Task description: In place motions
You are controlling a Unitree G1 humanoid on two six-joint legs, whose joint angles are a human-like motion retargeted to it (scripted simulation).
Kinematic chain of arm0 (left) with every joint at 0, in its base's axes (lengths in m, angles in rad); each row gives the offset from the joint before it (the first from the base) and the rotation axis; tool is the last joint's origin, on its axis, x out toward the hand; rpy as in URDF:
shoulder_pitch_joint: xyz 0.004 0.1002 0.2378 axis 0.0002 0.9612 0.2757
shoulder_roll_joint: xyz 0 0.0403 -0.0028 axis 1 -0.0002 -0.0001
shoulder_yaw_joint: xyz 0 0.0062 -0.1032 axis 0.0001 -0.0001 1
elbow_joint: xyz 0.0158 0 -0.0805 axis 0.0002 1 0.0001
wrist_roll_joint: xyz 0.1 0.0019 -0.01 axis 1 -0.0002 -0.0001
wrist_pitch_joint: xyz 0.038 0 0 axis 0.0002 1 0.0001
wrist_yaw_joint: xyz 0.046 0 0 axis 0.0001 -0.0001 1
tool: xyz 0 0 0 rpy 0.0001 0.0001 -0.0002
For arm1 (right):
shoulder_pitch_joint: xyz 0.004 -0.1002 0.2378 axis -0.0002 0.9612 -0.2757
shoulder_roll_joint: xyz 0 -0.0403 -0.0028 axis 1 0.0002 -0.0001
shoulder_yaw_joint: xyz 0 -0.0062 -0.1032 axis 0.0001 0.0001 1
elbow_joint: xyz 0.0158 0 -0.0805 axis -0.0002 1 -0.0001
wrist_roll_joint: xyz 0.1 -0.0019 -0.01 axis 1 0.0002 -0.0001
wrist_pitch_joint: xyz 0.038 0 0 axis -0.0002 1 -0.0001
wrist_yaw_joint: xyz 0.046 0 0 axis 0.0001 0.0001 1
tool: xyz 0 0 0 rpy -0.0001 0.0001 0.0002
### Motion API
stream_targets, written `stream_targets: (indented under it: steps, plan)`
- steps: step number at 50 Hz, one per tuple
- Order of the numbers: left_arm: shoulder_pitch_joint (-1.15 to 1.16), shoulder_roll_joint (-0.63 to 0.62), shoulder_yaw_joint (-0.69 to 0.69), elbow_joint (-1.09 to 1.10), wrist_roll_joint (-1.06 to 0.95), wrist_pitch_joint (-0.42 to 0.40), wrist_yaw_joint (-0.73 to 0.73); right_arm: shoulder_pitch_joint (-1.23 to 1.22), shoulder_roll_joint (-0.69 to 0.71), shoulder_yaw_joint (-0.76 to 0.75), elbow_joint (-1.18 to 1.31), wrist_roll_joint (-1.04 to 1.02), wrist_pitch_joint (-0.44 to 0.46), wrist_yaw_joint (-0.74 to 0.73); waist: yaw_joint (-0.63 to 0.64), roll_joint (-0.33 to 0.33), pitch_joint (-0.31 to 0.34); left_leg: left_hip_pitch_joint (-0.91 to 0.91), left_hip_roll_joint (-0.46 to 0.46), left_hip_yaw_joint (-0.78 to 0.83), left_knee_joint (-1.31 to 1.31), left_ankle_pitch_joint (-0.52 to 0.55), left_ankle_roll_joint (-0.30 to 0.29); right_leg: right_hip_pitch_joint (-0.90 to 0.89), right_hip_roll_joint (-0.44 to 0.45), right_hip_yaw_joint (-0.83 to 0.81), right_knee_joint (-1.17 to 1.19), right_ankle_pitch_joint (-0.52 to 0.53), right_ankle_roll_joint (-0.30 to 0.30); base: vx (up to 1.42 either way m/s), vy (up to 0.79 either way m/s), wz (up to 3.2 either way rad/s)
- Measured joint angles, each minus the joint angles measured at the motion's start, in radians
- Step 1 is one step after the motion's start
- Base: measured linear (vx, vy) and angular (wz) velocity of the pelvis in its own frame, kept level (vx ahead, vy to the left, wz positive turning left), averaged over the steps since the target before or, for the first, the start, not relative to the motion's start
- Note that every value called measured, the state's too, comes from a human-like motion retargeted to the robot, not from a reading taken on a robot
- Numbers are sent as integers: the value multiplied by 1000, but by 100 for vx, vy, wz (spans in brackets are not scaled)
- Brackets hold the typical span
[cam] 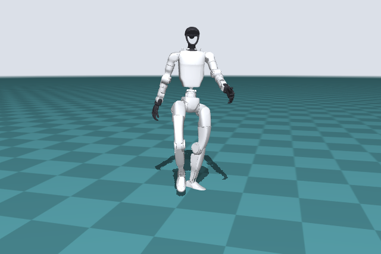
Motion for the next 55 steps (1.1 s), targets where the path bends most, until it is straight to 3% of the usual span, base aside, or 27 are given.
stream_targets:
  steps: [3, 6, 7, 10, 11, 15, 19, 25, 34, 43, 46, 51, 55]
  plan:
    - [92, -3, 1, 48, 1, -27, 1, -48, 33, 13, -50, 21, -14, 30, 52, 7, -46, 0, -5, 38, -21, 3, -15, 181, 82, 24, -245, 50, 41, 1, -8, -66]
    - [183, -34, 10, 102, -11, -52, -4, -82, 64, 20, -91, 59, -24, 43, 114, -2, -102, -9, -30, 69, -37, 6, -27, 348, 187, 130, -560, 110, 119, -2, -12, -51]
    - [212, -45, 14, 120, -17, -55, -13, -91, 73, 22, -103, 71, -26, 45, 132, -8, -117, -14, -42, 76, -39, 6, -30, 404, 214, 168, -669, 94, 146, -3, -11, -25]
    - [290, -70, 33, 164, -16, -51, -37, -119, 99, 34, -140, 104, -34, 64, 179, -52, -143, -21, -92, 90, -33, 4, -36, 549, 222, 182, -952, -120, 205, -8, -18, -21]
    - [313, -68, 36, 177, -9, -46, -44, -129, 110, 44, -149, 111, -34, 75, 200, -68, -144, -17, -100, 102, -33, 5, -43, 562, 222, 190, -1005, -149, 190, -13, -22, -45]
    - [399, -62, 44, 216, 48, -29, -56, -178, 156, 72, -166, 130, -27, 109, 303, -116, -156, -31, -95, 147, -14, 8, -70, 574, 209, 246, -1128, -151, 190, -17, -31, -53]
    - [483, -74, 46, 251, 67, -26, -66, -230, 180, 117, -184, 99, -30, 139, 346, -128, -132, -43, -73, 153, -6, 25, -83, 556, 214, 255, -1139, -133, 183, -20, -23, -12]
    - [562, -111, 95, 369, -25, -15, -137, -263, 189, 182, -229, 50, -50, 138, 291, -110, -75, -46, -61, 122, -30, 63, -92, 561, 232, 223, -1139, -138, 166, -20, -13, 24]
    - [622, -153, 48, 399, 50, 4, -146, -177, 150, 163, -94, 67, -10, 99, 324, -96, -94, -56, -65, 102, -78, 97, -99, 548, 238, 202, -1145, -138, 155, -2, -1, 12]
    - [683, -107, 15, 356, 115, 7, -175, -212, 129, 180, 35, 100, 20, 12, 329, -74, -85, -65, -35, 103, -52, 91, -111, 537, 251, 203, -1137, -134, 140, -3, -1, -4]
    - [735, -122, 80, 383, 32, 6, -235, -282, 152, 228, 76, 180, 34, -32, 343, -79, -58, -125, -2, 96, 99, 101, -108, 534, 230, 207, -1136, -123, 137, -14, -2, -2]
    - [803, -118, 143, 399, -41, 66, -292, -469, 243, 285, -10, 218, 39, 77, 397, -99, 48, -434, 100, -44, 649, 325, -46, 536, 191, 175, -1164, -87, 132, -35, -9, 34]
    - [919, -73, 117, 399, 13, 147, -294, -531, 326, 275, -218, 196, 30, 228, 486, -121, 65, -618, 115, -124, 941, 269, -45, 526, 168, 175, -1160, -72, 125, -5, -2, 7]
